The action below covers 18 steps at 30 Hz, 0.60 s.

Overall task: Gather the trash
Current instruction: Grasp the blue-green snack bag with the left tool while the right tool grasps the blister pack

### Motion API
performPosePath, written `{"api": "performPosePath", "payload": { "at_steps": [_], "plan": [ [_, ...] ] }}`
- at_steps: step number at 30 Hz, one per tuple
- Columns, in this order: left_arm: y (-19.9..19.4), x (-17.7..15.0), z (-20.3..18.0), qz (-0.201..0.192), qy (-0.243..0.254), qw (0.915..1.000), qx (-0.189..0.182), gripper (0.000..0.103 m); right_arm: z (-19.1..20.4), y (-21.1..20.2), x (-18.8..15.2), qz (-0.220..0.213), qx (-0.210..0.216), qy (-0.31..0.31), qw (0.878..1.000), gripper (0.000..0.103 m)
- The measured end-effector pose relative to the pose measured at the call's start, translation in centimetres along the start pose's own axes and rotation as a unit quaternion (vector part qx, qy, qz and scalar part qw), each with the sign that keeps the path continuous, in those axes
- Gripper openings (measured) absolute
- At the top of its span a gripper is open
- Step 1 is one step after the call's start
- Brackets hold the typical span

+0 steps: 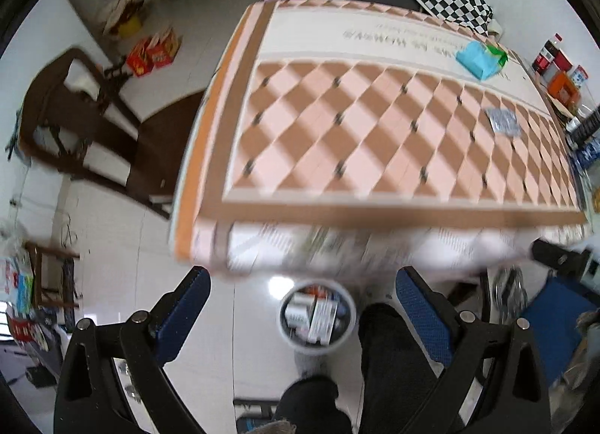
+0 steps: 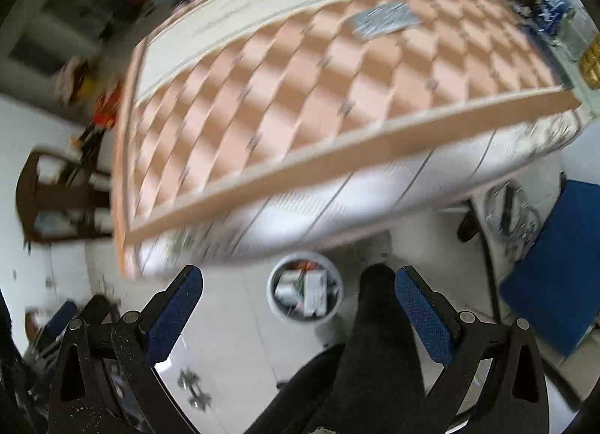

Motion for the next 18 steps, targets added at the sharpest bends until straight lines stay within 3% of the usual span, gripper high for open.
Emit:
{"api": "performPosePath", "payload": {
  "at_steps": [3,4,9,13,18],
  "plan": [
    [2.8,4.6,-3.2,0.009,0.0,0.9998,0.018,0.101,-4.4,0.3,7.1,0.005,-0.006,0.052,0.999,0.103],
    [3.7,5.7,-4.1,0.013,-0.002,0.9996,0.024,0.101,-6.1,0.7,9.9,0.009,0.01,0.083,0.996,0.103],
    [9.1,11.3,-8.3,0.064,-0.029,0.9965,0.046,0.101,-12.8,4.3,20.9,0.014,0.018,0.221,0.975,0.103],
    [12.1,14.8,-10.4,0.09,-0.03,0.9925,0.077,0.101,-15.0,8.8,25.9,0.034,0.016,0.292,0.956,0.103],
    [13.7,16.7,-11.0,0.11,-0.036,0.989,0.092,0.101,-13.4,11.6,30.1,0.034,-0.048,0.292,0.954,0.103]
  ]
}}
Point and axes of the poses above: each gripper's, at about its wrist camera, not at the fingertips, and y roughly the way its jaws point, z to its left, x to its top, the point moved 7 cm from there along y, roughly the way its jaws point, and after that the axes turned 6 degrees about z, right-handed, at the moved point
